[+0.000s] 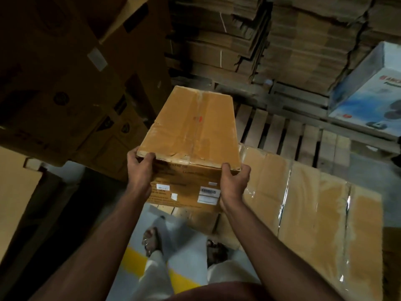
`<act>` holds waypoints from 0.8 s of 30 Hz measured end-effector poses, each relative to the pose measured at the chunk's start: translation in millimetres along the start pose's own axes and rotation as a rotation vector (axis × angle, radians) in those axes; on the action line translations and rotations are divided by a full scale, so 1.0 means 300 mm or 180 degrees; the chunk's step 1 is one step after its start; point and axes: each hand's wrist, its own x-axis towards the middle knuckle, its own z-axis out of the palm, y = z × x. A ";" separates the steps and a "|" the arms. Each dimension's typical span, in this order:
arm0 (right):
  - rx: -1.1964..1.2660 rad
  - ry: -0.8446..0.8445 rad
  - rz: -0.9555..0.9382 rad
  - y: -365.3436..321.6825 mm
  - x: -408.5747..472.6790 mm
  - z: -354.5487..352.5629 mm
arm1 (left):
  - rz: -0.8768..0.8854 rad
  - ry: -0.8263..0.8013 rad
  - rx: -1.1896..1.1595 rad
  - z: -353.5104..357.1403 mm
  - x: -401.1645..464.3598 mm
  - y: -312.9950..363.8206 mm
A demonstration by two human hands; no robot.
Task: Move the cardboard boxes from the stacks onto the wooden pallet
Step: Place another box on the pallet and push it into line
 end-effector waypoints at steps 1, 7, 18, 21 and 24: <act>-0.0027 0.0020 -0.0014 -0.001 0.000 0.035 | -0.0006 -0.0017 0.0012 -0.010 0.034 0.013; -0.0201 0.0308 0.0043 0.022 0.005 0.262 | -0.0053 -0.0303 0.0119 -0.076 0.275 0.061; -0.0585 0.0741 0.0057 0.169 0.148 0.587 | -0.0395 -0.0726 0.0251 -0.085 0.758 -0.051; -0.0699 0.0810 0.0109 0.260 0.200 0.641 | -0.0402 -0.0790 0.0242 -0.065 0.855 -0.129; -0.0805 0.0825 0.0223 0.376 0.246 0.673 | -0.0492 -0.0887 0.0233 -0.056 0.933 -0.228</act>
